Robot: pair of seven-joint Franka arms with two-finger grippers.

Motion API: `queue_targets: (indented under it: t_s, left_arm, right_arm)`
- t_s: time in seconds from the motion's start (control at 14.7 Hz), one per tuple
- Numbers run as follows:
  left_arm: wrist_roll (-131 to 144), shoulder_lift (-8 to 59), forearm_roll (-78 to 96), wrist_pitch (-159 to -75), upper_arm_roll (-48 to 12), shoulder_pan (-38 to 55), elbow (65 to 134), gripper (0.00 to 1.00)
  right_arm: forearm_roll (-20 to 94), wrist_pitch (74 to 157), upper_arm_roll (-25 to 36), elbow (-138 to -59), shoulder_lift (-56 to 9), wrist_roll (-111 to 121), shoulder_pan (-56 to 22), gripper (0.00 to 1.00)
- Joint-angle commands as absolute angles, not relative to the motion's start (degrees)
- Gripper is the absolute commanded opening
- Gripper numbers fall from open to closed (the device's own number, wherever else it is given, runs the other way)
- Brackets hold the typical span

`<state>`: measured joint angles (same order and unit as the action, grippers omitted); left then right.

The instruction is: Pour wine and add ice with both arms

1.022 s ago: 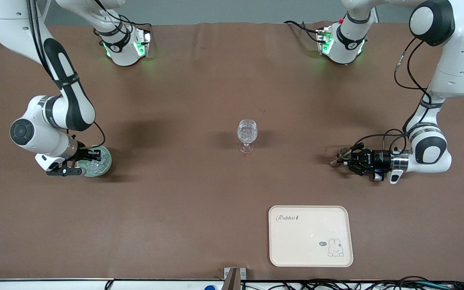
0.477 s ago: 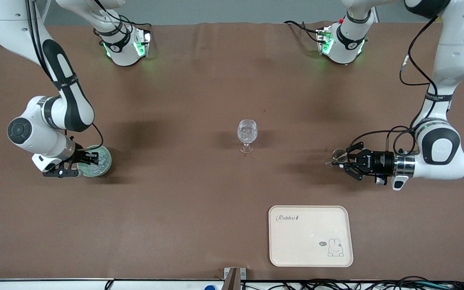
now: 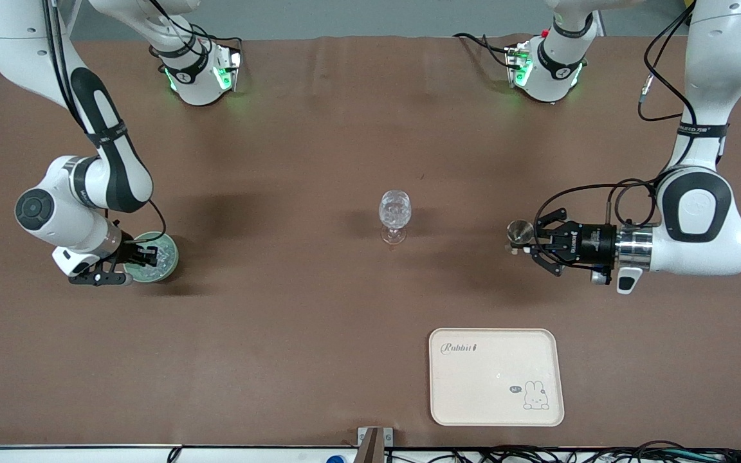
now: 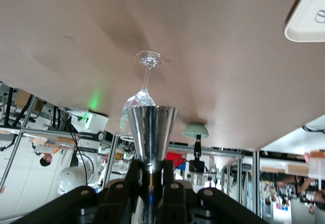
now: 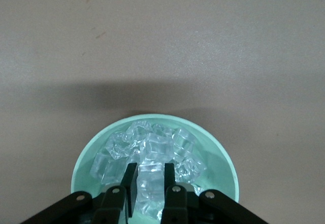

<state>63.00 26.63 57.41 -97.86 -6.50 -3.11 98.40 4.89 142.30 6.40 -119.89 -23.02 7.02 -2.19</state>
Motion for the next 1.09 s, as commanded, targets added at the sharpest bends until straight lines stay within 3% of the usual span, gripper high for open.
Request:
queue_targets:
  t_s: [0.0, 0.48, 0.75, 1.02]
  left_arm:
    - [65.21, 24.52, 56.43, -99.49, -6.15, -2.11, 99.93, 0.01]
    - [71.53, 21.01, 52.39, -100.63, -6.24, 1.66, 99.76, 0.01]
    - [78.73, 18.46, 44.32, -103.53, -6.15, 7.89, 99.84, 0.01]
    - [87.95, 17.06, 34.83, -104.41, -6.24, 13.78, 99.58, 0.01]
  right_arm:
    - [5.71, 142.73, 6.06, -119.97, -22.68, 6.59, -1.76, 0.05]
    - [5.62, 141.77, 6.33, -118.30, -18.20, 6.59, -1.93, 0.05]
    - [5.54, 134.50, 6.59, -117.77, -12.41, 6.68, -1.85, 0.05]
    - [4.84, 121.85, 6.68, -114.36, -6.25, 6.86, 0.17, 0.05]
